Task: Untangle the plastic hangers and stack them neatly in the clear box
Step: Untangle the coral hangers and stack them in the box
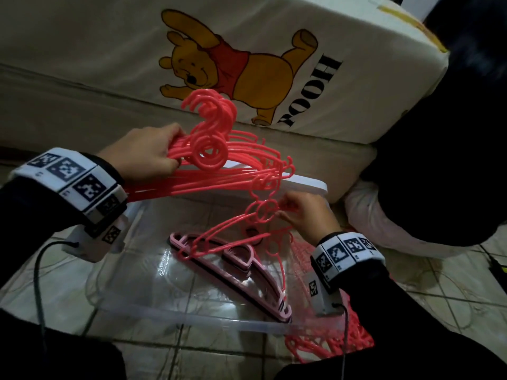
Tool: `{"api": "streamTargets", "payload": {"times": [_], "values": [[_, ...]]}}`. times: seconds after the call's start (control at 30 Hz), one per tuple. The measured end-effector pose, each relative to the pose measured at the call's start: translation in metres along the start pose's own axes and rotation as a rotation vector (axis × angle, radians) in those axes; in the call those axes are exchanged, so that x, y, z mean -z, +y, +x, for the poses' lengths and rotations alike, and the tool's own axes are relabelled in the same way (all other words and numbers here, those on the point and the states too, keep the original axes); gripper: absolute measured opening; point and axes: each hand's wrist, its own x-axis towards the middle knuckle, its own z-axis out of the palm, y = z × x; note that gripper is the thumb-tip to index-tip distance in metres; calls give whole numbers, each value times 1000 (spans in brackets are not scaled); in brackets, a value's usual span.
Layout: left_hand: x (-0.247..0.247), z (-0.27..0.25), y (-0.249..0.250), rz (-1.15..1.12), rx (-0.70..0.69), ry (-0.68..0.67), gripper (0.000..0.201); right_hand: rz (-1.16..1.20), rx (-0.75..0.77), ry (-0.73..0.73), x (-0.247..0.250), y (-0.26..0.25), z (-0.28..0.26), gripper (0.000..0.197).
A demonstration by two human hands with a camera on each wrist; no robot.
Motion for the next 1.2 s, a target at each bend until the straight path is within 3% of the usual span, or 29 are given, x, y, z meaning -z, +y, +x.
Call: {"api": "streamTargets", "payload": {"times": [0.1, 0.3, 0.57, 0.83, 1.07, 1.13, 1.2], "values": [[2, -1, 2, 16, 13, 12, 42, 41, 68, 19, 4, -2, -2, 11], [-1, 1, 3, 5, -18, 47, 39, 48, 115, 38, 6, -14, -2, 9], [2, 1, -1, -89, 43, 92, 33, 82, -24, 82, 12, 0, -1, 9], [-1, 5, -2, -113, 53, 145, 33, -227, -44, -342, -6, 3, -10, 17], [-5, 2, 8, -111, 57, 73, 34, -369, 42, -524, -30, -21, -18, 19], [-7, 0, 12, -113, 51, 59, 34, -350, 83, -445, -31, -26, -17, 18], [-12, -2, 16, -103, 47, 50, 31, -217, 115, -245, -28, -33, -15, 14]]}}
